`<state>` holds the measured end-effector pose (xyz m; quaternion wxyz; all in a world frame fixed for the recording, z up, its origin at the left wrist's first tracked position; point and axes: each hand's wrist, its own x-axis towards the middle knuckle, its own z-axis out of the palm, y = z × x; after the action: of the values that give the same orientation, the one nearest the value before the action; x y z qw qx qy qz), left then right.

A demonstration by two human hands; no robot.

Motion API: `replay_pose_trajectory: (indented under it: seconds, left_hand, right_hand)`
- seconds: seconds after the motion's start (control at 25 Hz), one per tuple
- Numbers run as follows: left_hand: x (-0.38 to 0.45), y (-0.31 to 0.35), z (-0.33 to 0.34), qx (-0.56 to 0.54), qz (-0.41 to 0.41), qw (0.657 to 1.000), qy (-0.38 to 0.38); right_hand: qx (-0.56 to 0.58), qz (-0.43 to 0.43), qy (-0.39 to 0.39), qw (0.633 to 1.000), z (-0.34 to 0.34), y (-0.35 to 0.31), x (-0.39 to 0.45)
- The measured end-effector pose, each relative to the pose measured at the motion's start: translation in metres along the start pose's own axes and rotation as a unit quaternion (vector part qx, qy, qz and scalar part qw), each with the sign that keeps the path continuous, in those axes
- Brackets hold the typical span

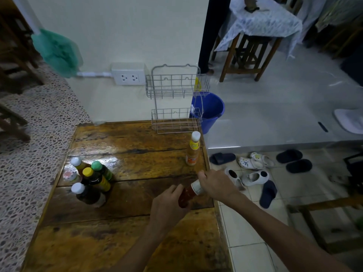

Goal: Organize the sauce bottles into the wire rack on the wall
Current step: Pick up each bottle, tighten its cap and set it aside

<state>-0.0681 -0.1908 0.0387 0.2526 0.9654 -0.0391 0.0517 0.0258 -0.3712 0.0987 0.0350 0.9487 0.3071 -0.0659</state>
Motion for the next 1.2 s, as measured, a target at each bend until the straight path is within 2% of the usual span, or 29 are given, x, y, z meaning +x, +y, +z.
replay_pose_trajectory:
  seconds: [0.08,0.16,0.2,0.28,0.4,0.52,0.64,0.84,0.96,1.12,1.2]
  left_hand:
    - [0.006,0.002,-0.004,-0.067,-0.038,0.996,-0.039]
    - [0.016,0.001,-0.013,-0.231,-0.074,0.965,-0.098]
    - [0.019,0.000,-0.017,-0.297,-0.080,0.944,-0.121]
    - [0.024,0.000,-0.027,-0.358,-0.076,0.916,-0.163]
    - [0.026,0.003,-0.033,-0.380,-0.079,0.901,-0.193]
    - [0.025,0.008,-0.033,-0.402,-0.107,0.884,-0.212]
    - [0.022,0.009,-0.029,-0.347,-0.108,0.907,-0.214]
    - [0.009,0.009,-0.002,-0.159,-0.098,0.958,-0.216]
    - [-0.001,0.008,0.014,-0.053,-0.079,0.977,-0.192]
    - [-0.009,0.006,0.031,-0.003,-0.069,0.986,-0.151]
    - [-0.009,0.005,0.038,0.032,-0.060,0.988,-0.138]
  right_hand:
    - [0.026,-0.005,0.052,0.998,-0.006,-0.001,-0.003]
    - [0.110,-0.004,0.139,0.984,-0.021,0.000,-0.002]
    - [0.126,-0.032,0.181,0.975,-0.030,0.003,-0.002]
    - [0.091,-0.106,0.230,0.963,-0.040,0.009,-0.001]
    - [0.092,-0.136,0.235,0.958,-0.042,0.019,0.006]
    - [0.144,-0.097,0.211,0.962,-0.033,0.017,0.013]
    - [0.156,-0.030,0.190,0.969,-0.015,0.016,0.011]
    - [0.145,0.085,0.123,0.978,0.017,0.006,-0.011]
    - [0.072,0.072,0.052,0.993,0.042,0.004,-0.023]
    - [0.015,0.049,-0.035,0.998,0.053,0.007,-0.029]
    - [0.049,0.048,-0.025,0.997,0.047,0.005,-0.025]
